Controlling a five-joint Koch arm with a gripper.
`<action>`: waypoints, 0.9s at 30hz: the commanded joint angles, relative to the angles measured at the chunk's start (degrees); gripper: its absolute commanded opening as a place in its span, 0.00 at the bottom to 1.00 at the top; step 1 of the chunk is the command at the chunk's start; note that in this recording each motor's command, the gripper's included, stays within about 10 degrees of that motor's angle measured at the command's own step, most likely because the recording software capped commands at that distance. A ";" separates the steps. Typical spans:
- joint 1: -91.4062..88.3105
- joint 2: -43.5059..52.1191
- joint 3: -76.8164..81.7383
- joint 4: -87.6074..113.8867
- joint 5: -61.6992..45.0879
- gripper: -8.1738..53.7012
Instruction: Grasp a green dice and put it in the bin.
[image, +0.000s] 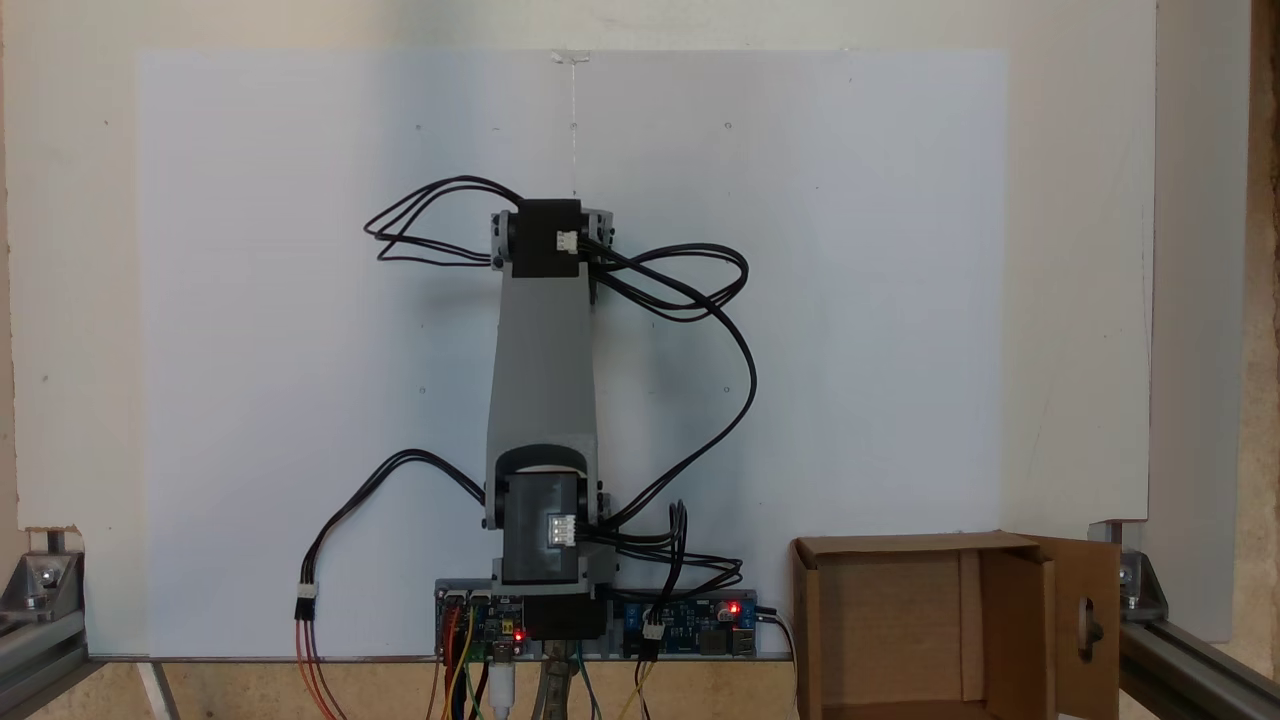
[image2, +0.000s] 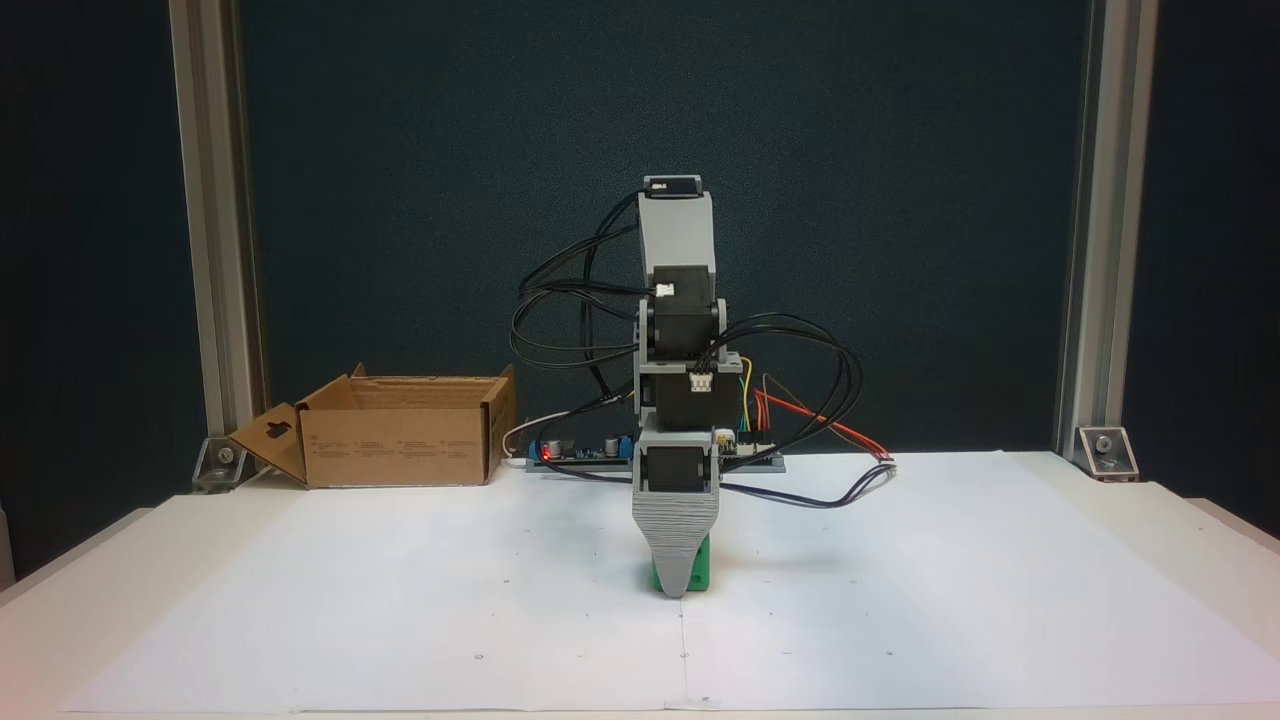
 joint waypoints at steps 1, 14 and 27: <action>-0.62 0.00 -0.62 0.35 1.32 0.43; 1.23 10.46 -0.44 4.39 1.76 0.33; 8.61 27.25 -20.13 18.98 0.97 0.33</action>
